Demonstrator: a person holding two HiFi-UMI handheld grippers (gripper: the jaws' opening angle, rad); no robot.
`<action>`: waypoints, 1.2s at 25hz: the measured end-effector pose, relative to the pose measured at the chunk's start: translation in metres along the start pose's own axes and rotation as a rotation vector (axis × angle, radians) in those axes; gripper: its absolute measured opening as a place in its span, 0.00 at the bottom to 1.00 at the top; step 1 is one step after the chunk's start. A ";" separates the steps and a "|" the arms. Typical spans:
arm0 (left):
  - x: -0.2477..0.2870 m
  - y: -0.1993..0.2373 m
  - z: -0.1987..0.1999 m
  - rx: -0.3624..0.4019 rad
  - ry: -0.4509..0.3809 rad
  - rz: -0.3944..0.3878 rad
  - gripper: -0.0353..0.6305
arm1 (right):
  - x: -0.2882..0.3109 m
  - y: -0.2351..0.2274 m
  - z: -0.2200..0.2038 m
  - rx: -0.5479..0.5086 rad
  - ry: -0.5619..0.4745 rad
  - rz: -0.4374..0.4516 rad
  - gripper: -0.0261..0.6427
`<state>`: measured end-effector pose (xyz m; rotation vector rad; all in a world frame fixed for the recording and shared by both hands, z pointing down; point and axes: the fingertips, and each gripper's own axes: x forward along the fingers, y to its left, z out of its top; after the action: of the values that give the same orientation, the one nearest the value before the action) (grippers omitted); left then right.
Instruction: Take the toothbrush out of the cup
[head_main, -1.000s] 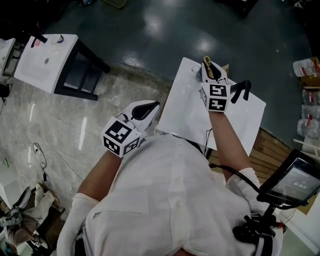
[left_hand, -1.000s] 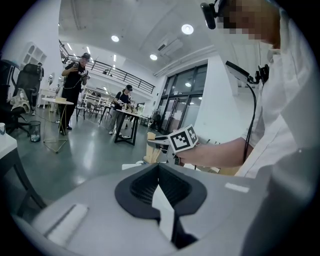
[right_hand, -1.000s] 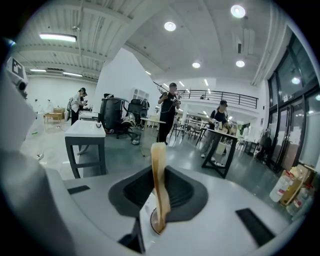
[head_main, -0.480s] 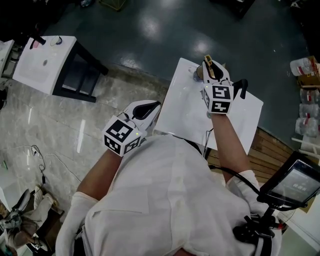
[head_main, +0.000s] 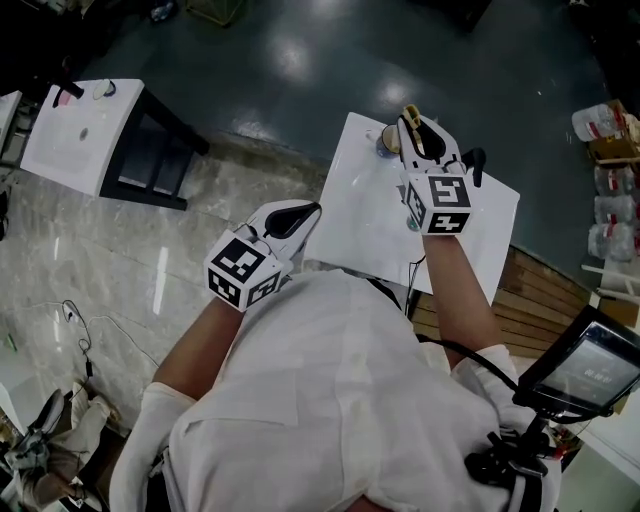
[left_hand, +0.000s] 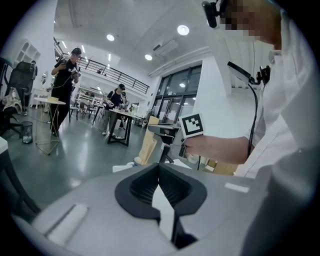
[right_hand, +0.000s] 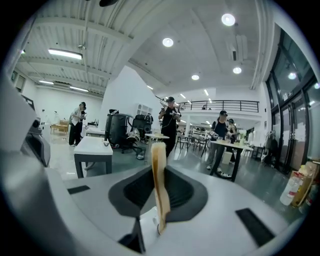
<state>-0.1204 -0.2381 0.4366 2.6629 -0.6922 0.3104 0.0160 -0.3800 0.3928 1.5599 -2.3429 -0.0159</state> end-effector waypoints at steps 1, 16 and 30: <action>0.000 -0.003 0.001 0.003 -0.001 -0.004 0.06 | -0.004 0.002 0.003 0.005 -0.004 0.006 0.13; 0.022 -0.030 0.003 0.030 0.010 -0.039 0.06 | -0.064 0.013 0.008 0.068 0.001 0.082 0.13; 0.032 -0.082 -0.008 0.029 0.004 -0.002 0.06 | -0.137 0.027 -0.015 0.104 0.016 0.172 0.13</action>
<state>-0.0528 -0.1818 0.4291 2.6894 -0.6887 0.3268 0.0435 -0.2435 0.3759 1.3924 -2.4931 0.1604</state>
